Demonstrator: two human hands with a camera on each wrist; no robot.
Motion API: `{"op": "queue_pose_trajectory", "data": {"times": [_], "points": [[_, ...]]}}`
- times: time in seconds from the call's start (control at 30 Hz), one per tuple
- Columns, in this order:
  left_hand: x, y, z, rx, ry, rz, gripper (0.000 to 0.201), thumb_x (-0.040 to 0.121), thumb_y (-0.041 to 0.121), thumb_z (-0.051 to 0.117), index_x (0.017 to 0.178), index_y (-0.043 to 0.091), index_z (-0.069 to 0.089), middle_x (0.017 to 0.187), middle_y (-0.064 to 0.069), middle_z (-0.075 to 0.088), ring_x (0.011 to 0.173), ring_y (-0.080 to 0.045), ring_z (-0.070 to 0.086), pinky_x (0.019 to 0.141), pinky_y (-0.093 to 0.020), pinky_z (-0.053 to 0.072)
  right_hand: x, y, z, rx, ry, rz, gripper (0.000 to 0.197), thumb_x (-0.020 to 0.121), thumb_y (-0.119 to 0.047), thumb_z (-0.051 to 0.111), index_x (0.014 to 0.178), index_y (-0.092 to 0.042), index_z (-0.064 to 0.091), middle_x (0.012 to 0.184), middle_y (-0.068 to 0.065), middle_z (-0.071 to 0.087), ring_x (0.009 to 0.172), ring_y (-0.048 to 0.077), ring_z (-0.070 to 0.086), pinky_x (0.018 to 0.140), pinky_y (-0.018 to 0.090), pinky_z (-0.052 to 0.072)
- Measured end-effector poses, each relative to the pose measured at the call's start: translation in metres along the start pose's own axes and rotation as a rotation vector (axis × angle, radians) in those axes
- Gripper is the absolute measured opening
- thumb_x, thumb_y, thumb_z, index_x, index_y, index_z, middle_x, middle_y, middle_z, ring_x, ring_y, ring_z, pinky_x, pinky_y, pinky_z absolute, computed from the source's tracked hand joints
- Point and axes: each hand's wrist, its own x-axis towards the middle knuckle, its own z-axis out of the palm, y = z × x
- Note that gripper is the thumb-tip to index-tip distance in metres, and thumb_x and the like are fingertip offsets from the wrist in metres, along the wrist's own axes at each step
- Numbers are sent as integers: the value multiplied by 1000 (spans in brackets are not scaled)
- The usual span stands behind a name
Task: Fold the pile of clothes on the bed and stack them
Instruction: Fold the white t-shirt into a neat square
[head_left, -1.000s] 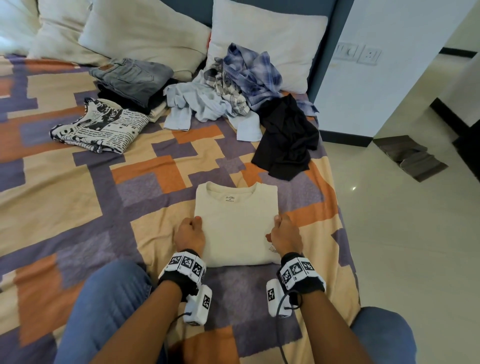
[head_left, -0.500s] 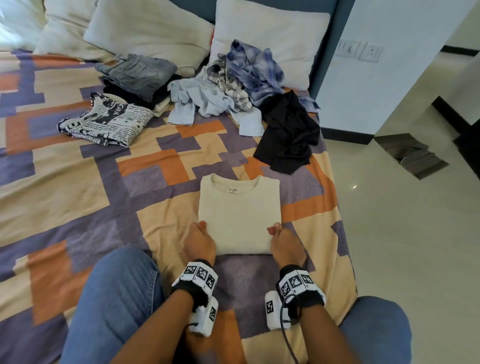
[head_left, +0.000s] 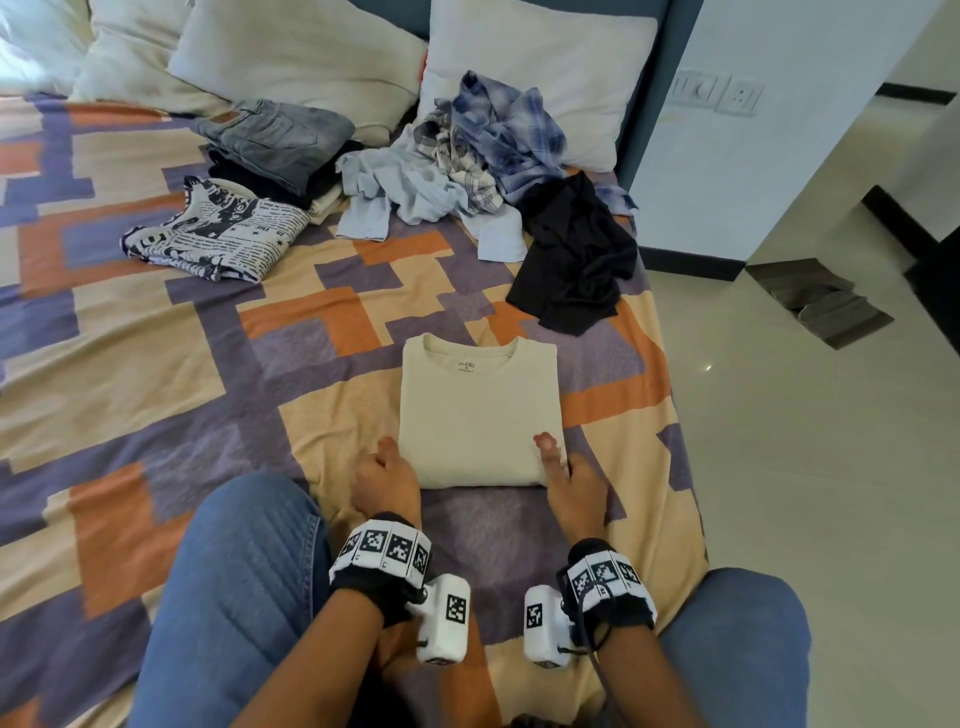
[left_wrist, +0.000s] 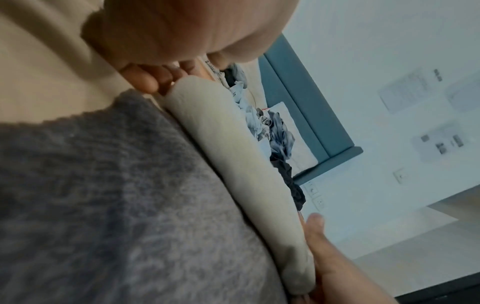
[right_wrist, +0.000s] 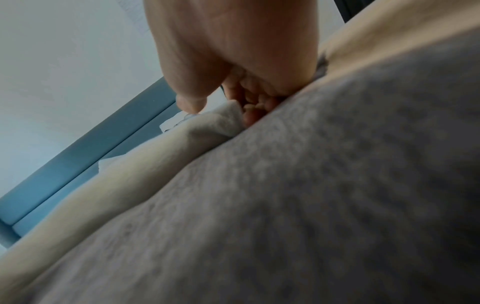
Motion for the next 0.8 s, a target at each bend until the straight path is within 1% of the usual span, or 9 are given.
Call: {"op": "queue_pose_trajectory", "data": {"times": [0.1,0.17,0.23,0.3,0.4,0.47,0.57,0.67,0.8], "points": [[-7,-5,-3,-95,-170,4,22,94,32,60,94,11,66,92,-7,66,86,-24,57,77,-29,41,0,11,-5,135,29,-69,59,87,-55,61,75,2,55,65,5,53,63,13,48,65,30,42],[-11,-22,-14,-115,-232,50,12,89,24,67,85,13,67,85,-3,68,86,-23,61,76,-31,46,-12,16,-17,239,-15,-100,40,88,-44,65,80,-6,66,71,-2,61,66,7,54,66,20,45],[-4,-30,-14,-141,-238,64,6,88,19,68,84,15,69,83,-2,69,88,-24,62,84,-37,52,-10,13,-24,328,-55,-93,11,93,-16,64,99,-9,70,86,-5,70,76,-1,65,73,11,49],[2,-30,-12,-185,-193,17,6,89,18,67,85,17,71,86,-3,70,90,-24,63,91,-40,53,-7,11,-27,300,-70,-103,12,93,-4,62,102,-7,70,89,-5,70,77,-5,66,72,9,49],[7,-26,-10,-183,-116,-38,16,90,23,66,94,10,74,91,-7,70,93,-29,63,94,-43,52,1,15,-27,214,-14,-83,15,93,-8,64,83,-16,71,83,-1,70,83,13,64,76,20,50],[10,-23,-12,-119,-101,-38,26,93,25,61,101,3,72,93,-11,69,92,-32,62,91,-40,51,5,17,-25,164,31,-64,15,94,-11,63,82,-14,72,85,4,71,86,19,63,79,28,47],[12,-19,-18,205,-164,73,33,99,26,50,100,-2,68,99,-21,67,95,-36,59,88,-38,45,10,15,-19,-44,69,-64,23,97,-19,59,91,-1,73,93,15,71,90,28,62,78,29,43],[17,-22,-19,474,-224,172,36,102,30,44,105,2,66,109,-24,65,104,-39,58,94,-41,43,17,15,-13,-265,28,1,35,100,-30,52,82,-2,64,93,21,69,92,37,62,78,37,45],[32,-7,-20,390,-273,119,44,101,40,43,107,2,63,106,-20,66,99,-38,60,89,-39,47,34,4,-25,-264,-11,51,43,98,-40,53,84,0,62,90,20,68,88,37,62,71,34,42]]}}
